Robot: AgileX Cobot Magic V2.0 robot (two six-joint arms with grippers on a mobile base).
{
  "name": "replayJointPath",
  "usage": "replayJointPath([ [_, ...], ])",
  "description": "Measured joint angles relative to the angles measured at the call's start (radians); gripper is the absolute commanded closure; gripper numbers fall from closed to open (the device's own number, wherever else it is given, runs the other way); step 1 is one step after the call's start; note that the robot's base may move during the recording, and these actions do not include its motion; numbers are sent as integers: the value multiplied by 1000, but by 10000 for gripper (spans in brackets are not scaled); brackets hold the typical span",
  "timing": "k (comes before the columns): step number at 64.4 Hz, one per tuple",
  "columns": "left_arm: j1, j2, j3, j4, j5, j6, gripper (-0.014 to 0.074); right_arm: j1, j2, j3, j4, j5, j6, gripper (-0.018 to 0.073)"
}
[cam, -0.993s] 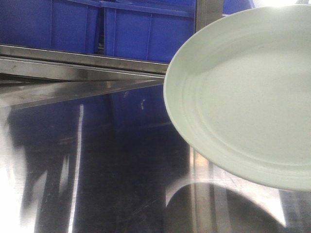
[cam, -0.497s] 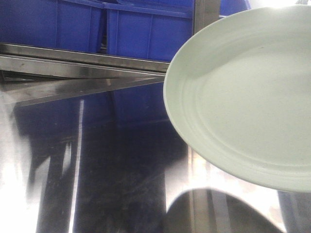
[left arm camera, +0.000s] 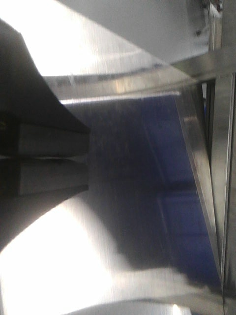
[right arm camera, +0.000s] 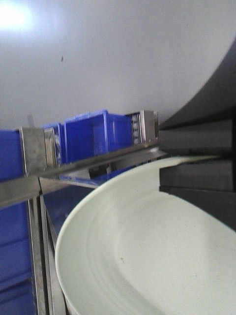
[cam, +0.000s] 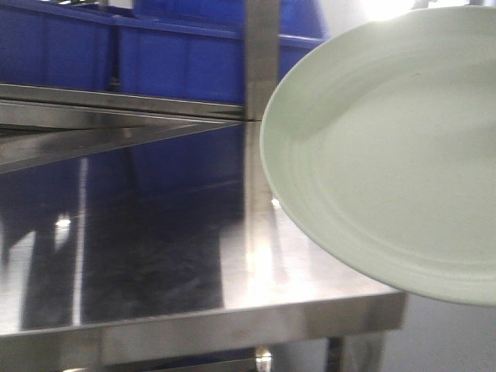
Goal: Place green plate on second shelf with right arm
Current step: 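Hold the plate raised in the right gripper while the base turns, then carry the plate in the right gripper while driving across the floor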
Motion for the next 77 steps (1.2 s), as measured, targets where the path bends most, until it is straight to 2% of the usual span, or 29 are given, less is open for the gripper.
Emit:
replayJointPath([
  [77, 0, 0, 0, 0, 0, 0, 472, -2, 0, 0, 0, 0, 0, 504],
])
